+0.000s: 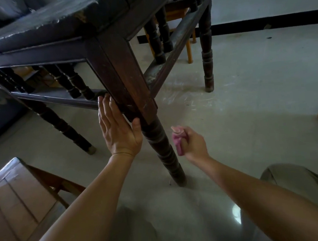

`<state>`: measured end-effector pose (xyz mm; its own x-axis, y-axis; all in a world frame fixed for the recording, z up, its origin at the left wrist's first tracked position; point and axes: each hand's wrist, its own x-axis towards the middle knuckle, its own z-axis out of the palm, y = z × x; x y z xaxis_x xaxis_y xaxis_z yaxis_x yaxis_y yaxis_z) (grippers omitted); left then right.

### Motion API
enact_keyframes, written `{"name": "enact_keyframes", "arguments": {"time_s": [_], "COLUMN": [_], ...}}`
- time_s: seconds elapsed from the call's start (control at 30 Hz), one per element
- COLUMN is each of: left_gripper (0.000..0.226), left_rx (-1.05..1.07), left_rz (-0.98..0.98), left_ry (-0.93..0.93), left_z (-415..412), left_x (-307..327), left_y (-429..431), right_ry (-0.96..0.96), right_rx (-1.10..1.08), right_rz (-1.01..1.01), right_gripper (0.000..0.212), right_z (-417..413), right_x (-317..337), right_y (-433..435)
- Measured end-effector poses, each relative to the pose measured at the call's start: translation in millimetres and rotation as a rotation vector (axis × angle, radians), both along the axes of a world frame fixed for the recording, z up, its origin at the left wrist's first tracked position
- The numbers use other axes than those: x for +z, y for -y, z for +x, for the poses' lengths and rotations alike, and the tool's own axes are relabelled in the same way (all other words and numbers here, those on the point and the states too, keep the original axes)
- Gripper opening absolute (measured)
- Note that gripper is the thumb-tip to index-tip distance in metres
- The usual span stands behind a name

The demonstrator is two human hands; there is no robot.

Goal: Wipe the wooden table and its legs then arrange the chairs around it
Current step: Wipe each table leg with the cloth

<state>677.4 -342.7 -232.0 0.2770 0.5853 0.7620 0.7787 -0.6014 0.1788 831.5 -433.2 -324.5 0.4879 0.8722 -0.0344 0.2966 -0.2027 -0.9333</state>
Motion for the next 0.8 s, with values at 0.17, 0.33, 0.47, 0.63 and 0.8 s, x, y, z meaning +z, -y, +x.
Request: {"name": "enact_keyframes", "arguments": {"time_s": [0.17,0.33,0.47,0.63,0.8], "left_gripper": [0.074,0.073,0.074,0.072,0.074], "left_rx": [0.004,-0.031,-0.062,-0.094,-0.122], "left_rz": [-0.025,-0.021,-0.012,0.038,0.128], "left_ry": [-0.011,0.006,0.07,0.139,0.208], "left_z": [-0.8,-0.7,3.4,5.0,12.4], "left_x": [3.7,7.1,5.3,0.4,-6.9], "left_y": [5.1,9.7,11.2,6.9,2.9], "right_ry": [0.002,0.148,0.149,-0.068,0.128], "right_rx": [0.108,0.284,-0.08,-0.074,0.078], "right_rz": [0.025,-0.247,-0.11,0.123,0.03], "right_gripper": [0.023,0.021,0.028,0.037,0.04], "right_z": [-42.6,-16.5,10.9,-31.2,-47.4], "right_x": [-29.5,-77.0,-35.9,-40.0,-125.3], "right_y": [32.1,76.5,13.2,-20.3,55.4]}}
